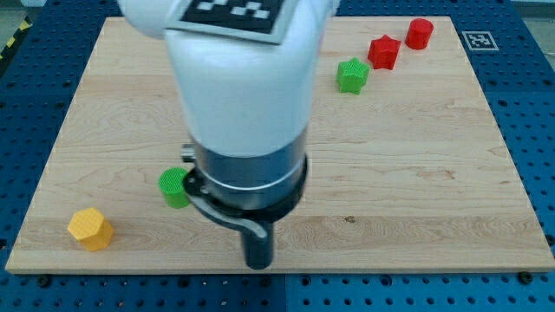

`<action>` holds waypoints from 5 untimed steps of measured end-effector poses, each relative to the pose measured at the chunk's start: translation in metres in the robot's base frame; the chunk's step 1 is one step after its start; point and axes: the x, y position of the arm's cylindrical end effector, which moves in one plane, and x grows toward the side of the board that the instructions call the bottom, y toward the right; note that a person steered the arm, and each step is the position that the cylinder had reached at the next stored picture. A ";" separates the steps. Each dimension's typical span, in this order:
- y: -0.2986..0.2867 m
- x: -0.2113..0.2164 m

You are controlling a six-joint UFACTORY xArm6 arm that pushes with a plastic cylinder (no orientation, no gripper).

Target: Push the yellow hexagon into the green circle and blue cube

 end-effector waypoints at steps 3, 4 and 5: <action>-0.122 0.001; -0.162 0.000; -0.216 0.000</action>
